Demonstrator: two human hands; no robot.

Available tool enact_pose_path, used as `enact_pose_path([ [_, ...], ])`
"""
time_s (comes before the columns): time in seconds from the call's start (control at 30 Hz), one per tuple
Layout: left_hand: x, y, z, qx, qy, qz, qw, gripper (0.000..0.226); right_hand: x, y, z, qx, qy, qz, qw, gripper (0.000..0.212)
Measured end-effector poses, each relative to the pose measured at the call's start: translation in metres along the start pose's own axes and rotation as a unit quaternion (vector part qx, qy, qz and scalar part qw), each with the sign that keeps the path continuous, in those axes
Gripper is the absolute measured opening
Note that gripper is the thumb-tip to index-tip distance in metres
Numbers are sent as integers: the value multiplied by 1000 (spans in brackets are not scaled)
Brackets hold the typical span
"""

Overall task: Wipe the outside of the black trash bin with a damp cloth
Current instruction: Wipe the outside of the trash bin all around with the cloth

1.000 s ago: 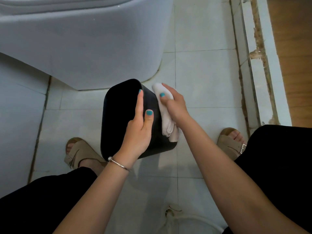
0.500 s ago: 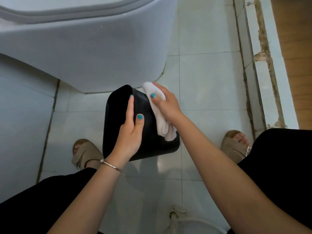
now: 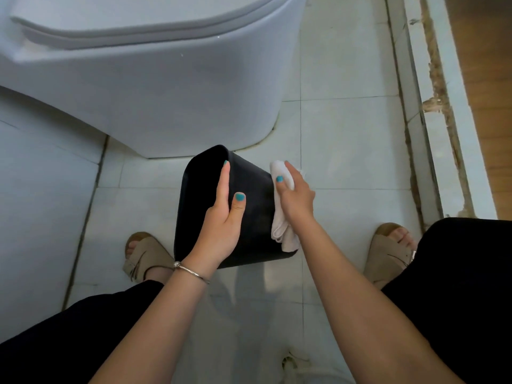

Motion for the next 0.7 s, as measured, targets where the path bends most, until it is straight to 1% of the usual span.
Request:
enact_pose_path([
  [0.1, -2, 4, -2, -18, -15, -16, 1000, 57, 12, 21, -19, -55, 19, -33, 998, 48],
  [0.2, -1, 4, -1, -20, -9, -38, 999, 56, 23, 42, -41, -116, 28, -59, 991, 48],
  [0.27, 0, 4, -1, -17, -6, -69, 997, 55, 35, 53, -54, -149, 40, -40, 987, 49],
  [0.33, 0, 7, -1, 1, -15, -93, 996, 58, 44, 59, -63, -175, 52, 14, 983, 56],
  [0.4, 1, 9, -1, 17, -19, -101, 995, 59, 46, 57, -67, -184, 53, 36, 981, 60],
  [0.47, 5, 8, 0, 17, -19, -107, 994, 59, 43, 52, -66, -183, 45, 19, 982, 60],
  [0.6, 8, 0, 0, 6, -21, -118, 993, 56, 35, 44, -67, -172, 30, 7, 985, 54],
  [0.7, 0, 6, -3, -16, -37, -154, 987, 59, 35, 28, -68, -143, 48, -50, 987, 51],
])
Point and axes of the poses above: each hand's wrist, its own z-axis towards the middle knuckle, its own x-axis out of the palm, y = z × x, the point moved 2 cm from there along z, towards the middle knuckle, and after that the axes turned 9 degrees about y, right-handed, at the moved point
